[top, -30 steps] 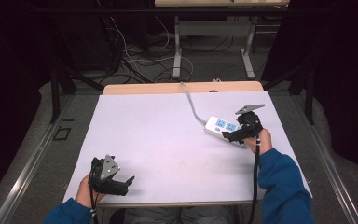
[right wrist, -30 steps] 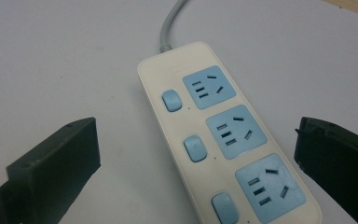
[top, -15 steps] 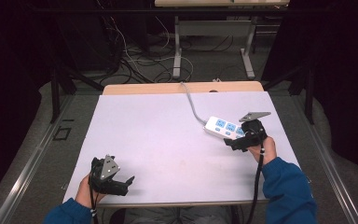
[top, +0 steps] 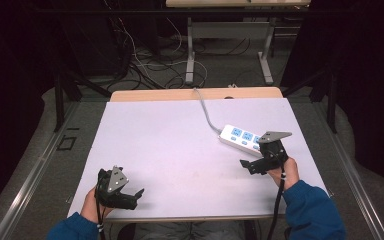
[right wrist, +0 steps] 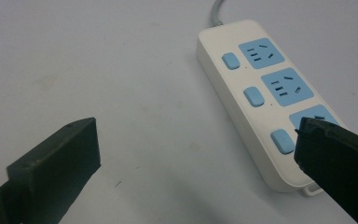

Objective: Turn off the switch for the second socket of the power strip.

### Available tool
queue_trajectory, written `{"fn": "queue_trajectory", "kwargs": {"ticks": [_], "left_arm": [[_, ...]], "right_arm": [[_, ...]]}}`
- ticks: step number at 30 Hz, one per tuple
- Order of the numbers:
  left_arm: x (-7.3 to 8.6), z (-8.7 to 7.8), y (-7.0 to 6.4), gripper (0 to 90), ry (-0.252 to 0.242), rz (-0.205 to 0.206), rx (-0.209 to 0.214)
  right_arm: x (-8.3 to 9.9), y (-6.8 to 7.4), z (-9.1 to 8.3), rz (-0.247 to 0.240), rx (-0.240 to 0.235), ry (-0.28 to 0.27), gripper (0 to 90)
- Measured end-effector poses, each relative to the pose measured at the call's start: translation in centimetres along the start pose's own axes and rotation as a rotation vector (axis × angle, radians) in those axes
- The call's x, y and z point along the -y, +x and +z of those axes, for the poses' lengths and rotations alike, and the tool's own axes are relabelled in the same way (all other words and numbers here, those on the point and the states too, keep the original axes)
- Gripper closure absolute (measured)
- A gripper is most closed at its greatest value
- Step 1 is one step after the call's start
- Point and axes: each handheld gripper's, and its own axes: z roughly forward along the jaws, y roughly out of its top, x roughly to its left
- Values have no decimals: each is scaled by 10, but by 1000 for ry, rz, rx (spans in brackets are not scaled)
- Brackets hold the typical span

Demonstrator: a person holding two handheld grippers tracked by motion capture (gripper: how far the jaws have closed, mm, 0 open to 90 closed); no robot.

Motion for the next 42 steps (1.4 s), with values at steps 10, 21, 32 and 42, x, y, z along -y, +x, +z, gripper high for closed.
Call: {"fn": "queue_trajectory", "kwargs": {"ticks": [10,21,32,42], "left_arm": [[0,0,0,2,1,-7,2],[0,0,0,2,-1,-7,5],[0,0,-1,2,0,-8,6],[0,1,-1,2,0,-11,6]], "right_arm": [[11,13,-6,-24,-14,0,1],[23,24,-11,-32,-24,6,1],[32,32,-16,-43,-15,-15,1],[39,38,-20,-43,-16,-5,1]]}}
